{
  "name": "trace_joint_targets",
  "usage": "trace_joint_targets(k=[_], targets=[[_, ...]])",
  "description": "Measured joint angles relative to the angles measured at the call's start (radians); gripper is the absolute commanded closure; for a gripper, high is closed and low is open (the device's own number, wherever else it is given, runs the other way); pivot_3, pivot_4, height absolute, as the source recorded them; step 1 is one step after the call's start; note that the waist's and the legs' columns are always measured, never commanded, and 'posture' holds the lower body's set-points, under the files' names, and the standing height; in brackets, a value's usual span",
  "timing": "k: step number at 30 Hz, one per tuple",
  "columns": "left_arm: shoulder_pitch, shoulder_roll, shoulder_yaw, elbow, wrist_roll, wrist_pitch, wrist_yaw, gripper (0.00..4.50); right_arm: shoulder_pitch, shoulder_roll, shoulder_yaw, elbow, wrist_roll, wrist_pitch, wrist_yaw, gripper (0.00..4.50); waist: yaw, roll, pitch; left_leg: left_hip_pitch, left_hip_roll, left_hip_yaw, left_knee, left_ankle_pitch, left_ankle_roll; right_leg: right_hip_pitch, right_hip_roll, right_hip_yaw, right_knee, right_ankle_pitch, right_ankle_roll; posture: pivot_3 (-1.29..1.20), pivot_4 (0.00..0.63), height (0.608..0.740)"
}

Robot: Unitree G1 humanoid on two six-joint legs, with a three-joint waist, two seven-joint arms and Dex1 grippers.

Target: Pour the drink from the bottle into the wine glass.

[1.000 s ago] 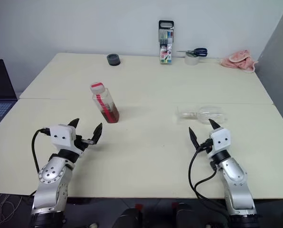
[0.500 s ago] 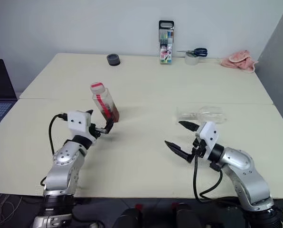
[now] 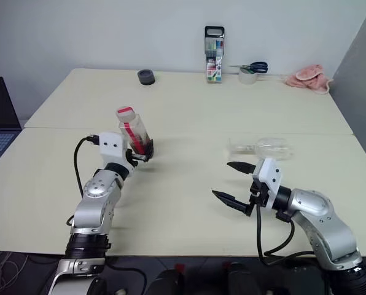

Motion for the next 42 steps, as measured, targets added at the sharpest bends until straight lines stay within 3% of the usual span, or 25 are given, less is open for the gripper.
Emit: trace_joint_targets(k=[12, 15, 20, 22, 29, 38, 42], targets=[[-0.102, -0.009, -0.002, 0.029, 0.027, 0.053, 0.063, 0.02, -0.025, -0.005, -0.006, 0.017, 0.002, 0.024, 0.029, 0.0, 0.0, 0.0, 0.0, 0.0, 0.0, 0.0, 0.0, 0.0, 0.0, 0.0, 0.0, 0.0, 0.0, 0.0, 0.0, 0.0, 0.15, 0.74], [-0.102, -0.008, -0.002, 0.031, 0.027, 0.081, 0.074, 0.66, -0.034, -0.005, -0.006, 0.017, 0.002, 0.038, 0.029, 0.0, 0.0, 0.0, 0.0, 0.0, 0.0, 0.0, 0.0, 0.0, 0.0, 0.0, 0.0, 0.0, 0.0, 0.0, 0.0, 0.0, 0.15, 0.74], [-0.102, -0.008, 0.0, 0.031, 0.024, 0.108, 0.077, 2.22, -0.048, -0.005, -0.006, 0.017, 0.01, 0.057, 0.028, 0.0, 0.0, 0.0, 0.0, 0.0, 0.0, 0.0, 0.0, 0.0, 0.0, 0.0, 0.0, 0.0, 0.0, 0.0, 0.0, 0.0, 0.15, 0.74], [-0.102, -0.009, 0.0, 0.029, 0.02, 0.112, 0.076, 2.62, -0.06, -0.005, -0.006, 0.016, 0.015, 0.065, 0.026, 0.0, -0.001, 0.0, 0.0, 0.0, 0.0, 0.0, 0.0, 0.0, 0.0, 0.0, 0.0, 0.0, 0.0, 0.0, 0.0, 0.0, 0.15, 0.74], [-0.085, 0.0, -0.008, 0.011, 0.004, 0.093, -0.004, 2.65, -0.081, -0.005, -0.017, -0.012, 0.046, 0.12, -0.01, 0.0, 0.0, 0.0, 0.0, -0.001, 0.0, 0.0, 0.0, 0.001, -0.001, -0.001, 0.0, 0.0, 0.0, 0.0, 0.0, 0.0, 0.15, 0.74], [-0.089, 0.003, -0.206, -0.135, -0.177, 0.097, -0.44, 2.65, -0.27, 0.025, -0.108, -0.113, 0.209, 0.362, -0.23, 0.0, 0.0, 0.0, 0.0, -0.005, 0.0, 0.0, 0.001, 0.002, -0.004, -0.004, 0.0, 0.0, 0.0, 0.0, 0.0, 0.0, 0.15, 0.74], [-0.132, 0.015, -0.258, -0.136, -0.201, 0.107, -0.562, 2.65, -0.311, 0.051, -0.109, -0.148, 0.258, 0.461, -0.335, 0.0, -0.004, 0.0, 0.0, -0.007, 0.0, 0.0, 0.001, 0.001, -0.001, -0.006, 0.0, 0.0, 0.0, 0.0, 0.0, 0.0, 0.15, 0.74]])
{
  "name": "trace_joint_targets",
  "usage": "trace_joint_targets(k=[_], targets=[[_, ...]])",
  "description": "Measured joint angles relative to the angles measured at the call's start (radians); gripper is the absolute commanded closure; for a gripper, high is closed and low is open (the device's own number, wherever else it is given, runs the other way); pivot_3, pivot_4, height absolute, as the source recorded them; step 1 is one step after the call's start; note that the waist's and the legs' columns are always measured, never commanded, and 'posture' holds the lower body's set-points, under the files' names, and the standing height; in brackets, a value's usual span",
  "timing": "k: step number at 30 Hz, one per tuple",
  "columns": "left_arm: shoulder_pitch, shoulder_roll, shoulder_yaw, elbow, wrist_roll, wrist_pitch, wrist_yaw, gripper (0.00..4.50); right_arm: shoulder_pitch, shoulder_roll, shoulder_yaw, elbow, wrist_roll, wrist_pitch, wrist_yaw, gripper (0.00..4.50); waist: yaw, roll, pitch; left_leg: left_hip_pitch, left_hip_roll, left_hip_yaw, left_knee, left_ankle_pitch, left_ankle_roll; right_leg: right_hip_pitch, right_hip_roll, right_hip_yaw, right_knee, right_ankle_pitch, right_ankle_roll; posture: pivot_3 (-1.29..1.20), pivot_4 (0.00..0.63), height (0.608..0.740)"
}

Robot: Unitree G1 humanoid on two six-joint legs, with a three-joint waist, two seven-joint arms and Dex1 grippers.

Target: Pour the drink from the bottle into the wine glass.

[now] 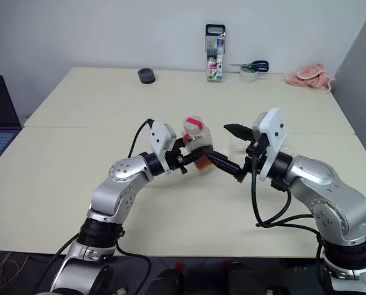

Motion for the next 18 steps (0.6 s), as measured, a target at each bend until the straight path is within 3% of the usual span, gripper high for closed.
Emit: trace_joint_targets(k=[6, 11, 18], targets=[[-0.051, -0.001, -0.004, 0.06, 0.017, -0.006, -0.007, 2.65, 0.002, 0.013, 0.001, -0.056, 0.029, 0.047, -0.073, 0.0, 0.001, 0.0, 0.0, -0.001, 0.0, -0.001, 0.0, -0.001, 0.001, 0.0, 0.0, 0.0, 0.0, 0.0, 0.0, 0.0, 0.15, 0.74], [-0.036, 0.005, 0.093, 0.116, 0.05, 0.027, 0.16, 2.65, 0.088, -0.056, 0.014, -0.085, 0.016, 0.043, -0.04, 0.0, -0.002, 0.0, 0.0, -0.001, 0.0, -0.001, 0.0, -0.001, 0.001, -0.001, 0.0, 0.0, 0.0, 0.0, 0.0, 0.0, 0.15, 0.74], [0.054, 0.021, 0.188, 0.061, 0.078, 0.098, 0.332, 2.66, 0.1, -0.053, 0.064, -0.032, -0.077, -0.025, -0.026, 0.0, 0.002, 0.0, 0.0, -0.002, 0.0, -0.001, 0.001, -0.001, 0.001, -0.001, 0.0, -0.001, 0.0, 0.0, 0.0, 0.0, 0.15, 0.74]])
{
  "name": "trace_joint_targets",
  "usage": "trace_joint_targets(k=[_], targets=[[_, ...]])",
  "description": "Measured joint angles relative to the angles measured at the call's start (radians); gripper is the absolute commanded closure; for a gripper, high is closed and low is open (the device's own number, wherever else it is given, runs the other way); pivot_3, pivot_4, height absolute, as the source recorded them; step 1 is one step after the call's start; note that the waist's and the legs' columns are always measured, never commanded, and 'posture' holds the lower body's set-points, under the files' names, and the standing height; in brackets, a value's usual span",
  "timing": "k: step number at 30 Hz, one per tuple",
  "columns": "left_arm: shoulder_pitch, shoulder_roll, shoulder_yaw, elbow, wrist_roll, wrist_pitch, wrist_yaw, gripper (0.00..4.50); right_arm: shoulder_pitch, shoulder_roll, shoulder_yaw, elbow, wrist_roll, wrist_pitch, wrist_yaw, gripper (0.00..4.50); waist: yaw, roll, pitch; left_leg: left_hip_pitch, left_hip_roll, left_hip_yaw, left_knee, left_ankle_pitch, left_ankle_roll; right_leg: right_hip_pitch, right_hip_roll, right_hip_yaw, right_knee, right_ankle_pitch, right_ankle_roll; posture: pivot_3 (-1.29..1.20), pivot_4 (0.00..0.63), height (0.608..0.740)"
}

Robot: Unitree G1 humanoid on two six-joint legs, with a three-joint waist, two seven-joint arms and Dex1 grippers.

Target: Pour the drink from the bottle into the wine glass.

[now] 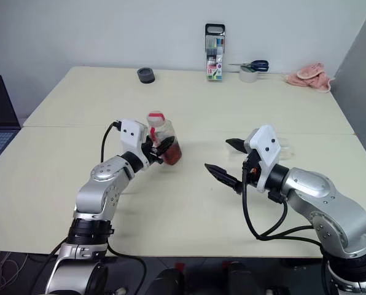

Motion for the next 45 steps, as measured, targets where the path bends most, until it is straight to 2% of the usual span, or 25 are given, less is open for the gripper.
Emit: trace_joint_targets(k=[10, 18, 27, 39, 42, 45], targets=[[0.068, -0.01, 0.027, -0.075, 0.002, 0.006, 0.11, 2.67, -0.04, 0.038, 0.06, 0.091, -0.084, -0.064, 0.033, 0.0, -0.004, 0.0, 0.0, 0.001, 0.001, 0.001, -0.001, 0.0, 0.0, 0.0, 0.001, 0.001, 0.0, 0.0, 0.0, 0.0, 0.15, 0.74], [0.098, -0.005, 0.028, -0.069, 0.013, -0.003, 0.11, 0.02, -0.053, 0.067, 0.068, 0.104, -0.102, -0.068, 0.044, 0.0, 0.0, 0.0, 0.0, 0.0, 0.001, 0.0, 0.0, 0.0, 0.0, 0.0, 0.0, 0.0, 0.0, 0.0, 0.0, 0.0, 0.15, 0.74], [0.074, -0.001, 0.027, -0.054, 0.03, -0.102, 0.077, 0.02, -0.054, 0.086, 0.068, 0.085, -0.101, -0.052, 0.044, 0.0, 0.001, 0.0, 0.0, 0.0, 0.0, 0.0, 0.0, 0.0, 0.0, 0.0, 0.0, 0.0, 0.0, 0.0, 0.0, 0.0, 0.15, 0.74], [0.006, -0.008, 0.016, -0.018, 0.038, -0.123, 0.066, 0.02, -0.059, 0.1, 0.065, 0.084, -0.088, -0.048, 0.05, 0.0, 0.0, 0.0, 0.0, 0.0, 0.0, 0.0, 0.0, 0.0, 0.0, 0.0, 0.0, 0.0, 0.0, 0.0, 0.0, 0.0, 0.15, 0.74], [0.006, -0.009, 0.015, -0.018, 0.038, -0.123, 0.066, 0.61, -0.059, 0.1, 0.065, 0.083, -0.08, -0.048, 0.054, 0.0, 0.0, 0.0, 0.0, 0.0, 0.0, 0.0, 0.0, 0.0, 0.0, 0.0, 0.0, 0.0, 0.0, 0.0, 0.0, 0.0, 0.15, 0.74], [0.006, -0.009, 0.015, -0.018, 0.038, -0.115, 0.069, 1.53, -0.059, 0.097, 0.065, 0.083, -0.074, -0.047, 0.056, 0.0, 0.0, 0.0, 0.0, 0.0, 0.0, 0.0, 0.0, 0.0, 0.0, 0.0, 0.0, 0.0, 0.0, 0.0, 0.0, 0.0, 0.15, 0.74]])
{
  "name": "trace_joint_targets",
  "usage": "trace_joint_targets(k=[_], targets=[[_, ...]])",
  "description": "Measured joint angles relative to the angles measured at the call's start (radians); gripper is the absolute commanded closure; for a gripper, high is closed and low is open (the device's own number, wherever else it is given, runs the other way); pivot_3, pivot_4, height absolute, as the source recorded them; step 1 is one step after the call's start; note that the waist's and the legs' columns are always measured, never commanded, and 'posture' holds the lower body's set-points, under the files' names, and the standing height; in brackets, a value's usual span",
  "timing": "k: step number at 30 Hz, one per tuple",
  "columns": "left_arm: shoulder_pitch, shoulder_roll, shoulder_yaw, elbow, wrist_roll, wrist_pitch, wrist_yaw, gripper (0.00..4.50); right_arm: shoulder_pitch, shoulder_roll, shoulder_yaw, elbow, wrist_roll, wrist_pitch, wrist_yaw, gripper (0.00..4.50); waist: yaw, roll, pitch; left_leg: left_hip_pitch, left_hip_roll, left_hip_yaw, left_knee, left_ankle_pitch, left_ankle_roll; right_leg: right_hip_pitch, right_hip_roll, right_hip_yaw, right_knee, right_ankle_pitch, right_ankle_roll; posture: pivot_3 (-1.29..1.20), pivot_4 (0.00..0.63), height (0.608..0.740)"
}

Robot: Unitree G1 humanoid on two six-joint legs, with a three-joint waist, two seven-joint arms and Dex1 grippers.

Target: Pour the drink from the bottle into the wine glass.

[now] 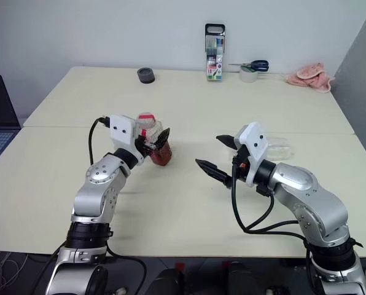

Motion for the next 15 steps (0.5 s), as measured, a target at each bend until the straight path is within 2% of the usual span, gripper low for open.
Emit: trace_joint_targets(k=[3, 4, 15], targets=[[0.004, -0.002, 0.0, -0.001, -0.004, 0.015, 0.0, 2.46, 0.0, -0.002, 0.0, 0.0, 0.003, 0.0, 0.004, 0.0, 0.0, 0.0, 0.0, 0.0, 0.0, 0.0, 0.0, 0.0, 0.0, 0.0, 0.0, 0.0, 0.0, 0.0, 0.0, 0.0, 0.15, 0.74], [0.005, -0.004, 0.0, -0.002, -0.005, 0.016, 0.001, 2.63, 0.0, -0.002, 0.0, 0.0, 0.004, 0.0, 0.005, 0.0, -0.001, 0.0, 0.0, 0.0, 0.0, 0.0, 0.0, 0.0, 0.0, 0.0, 0.0, 0.0, 0.0, 0.0, 0.0, 0.0, 0.15, 0.74], [0.043, -0.003, 0.021, -0.03, -0.039, 0.012, 0.0, 2.68, 0.0, -0.003, 0.0, 0.0, -0.012, -0.018, 0.011, 0.0, -0.003, 0.0, 0.0, 0.001, 0.0, 0.001, 0.0, 0.0, 0.0, 0.0, 0.0, 0.001, 0.0, 0.0, 0.0, 0.0, 0.15, 0.74]])
